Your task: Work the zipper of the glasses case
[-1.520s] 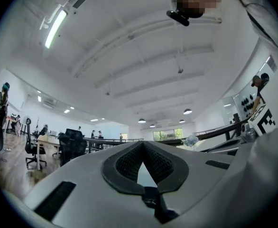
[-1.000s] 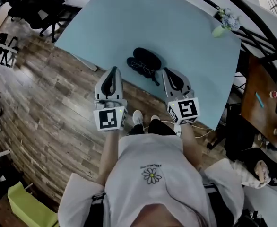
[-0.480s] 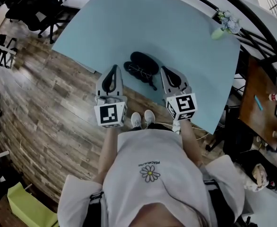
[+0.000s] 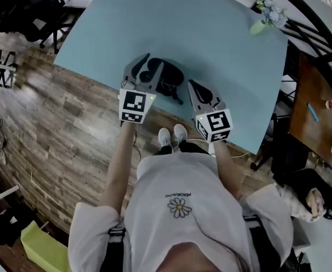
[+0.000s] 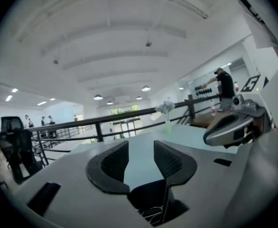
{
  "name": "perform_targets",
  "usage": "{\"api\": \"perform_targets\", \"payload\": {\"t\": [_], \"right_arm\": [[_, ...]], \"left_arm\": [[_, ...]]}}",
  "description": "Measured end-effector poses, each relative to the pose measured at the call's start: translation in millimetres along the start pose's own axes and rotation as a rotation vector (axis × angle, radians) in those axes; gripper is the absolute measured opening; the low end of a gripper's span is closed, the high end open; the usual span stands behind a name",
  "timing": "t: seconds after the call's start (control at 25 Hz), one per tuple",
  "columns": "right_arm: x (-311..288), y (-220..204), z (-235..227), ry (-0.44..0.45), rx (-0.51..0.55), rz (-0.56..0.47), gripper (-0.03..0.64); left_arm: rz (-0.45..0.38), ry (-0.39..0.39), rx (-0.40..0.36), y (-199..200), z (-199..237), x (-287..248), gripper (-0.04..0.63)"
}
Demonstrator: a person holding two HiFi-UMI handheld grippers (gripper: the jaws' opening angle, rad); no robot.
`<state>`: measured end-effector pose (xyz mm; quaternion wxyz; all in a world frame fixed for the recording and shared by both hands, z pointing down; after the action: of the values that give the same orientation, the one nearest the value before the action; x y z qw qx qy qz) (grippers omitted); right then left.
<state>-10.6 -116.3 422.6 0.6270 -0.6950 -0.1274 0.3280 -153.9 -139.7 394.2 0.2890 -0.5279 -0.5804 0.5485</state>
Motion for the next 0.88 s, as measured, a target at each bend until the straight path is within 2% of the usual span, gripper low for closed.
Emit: {"api": "perform_targets", "payload": {"t": [0.24,0.36,0.52,0.64,0.88], "right_arm": [[1,-13,-10,-0.013,-0.031,0.021,0.008],[1,-22,-8,0.006,-0.046,0.048,0.008],[-10,-44,18,0.088,-0.060,0.122,0.008],[-22,-64,44,0.166,-0.052,0.194,0.008],[-39,-90,70,0.256,-0.011,0.292,0.008]], "left_arm": [[0.311,-0.358,-0.337,-61,-24,-63,0.160],[0.429,-0.514,-0.434,-83,-35,-81,0.171],[0.510,-0.622,-0.491,-97,-40,-99,0.181],[0.559,-0.698,-0.486,-104,-44,-107,0.190],[0.625,-0.723,-0.469,-117,-46,-117,0.192]]}}
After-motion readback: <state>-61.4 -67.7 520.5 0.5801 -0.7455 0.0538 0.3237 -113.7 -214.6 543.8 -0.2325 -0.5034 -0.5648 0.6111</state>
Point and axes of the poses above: the fingertips, and each gripper's own axes: x backward along the fingers, z to its left, y out of its top, the point moved 3 cm from there along x, backward along the fingers, and after that the axes turned 4 degrees about z, right-handed, at the moved point
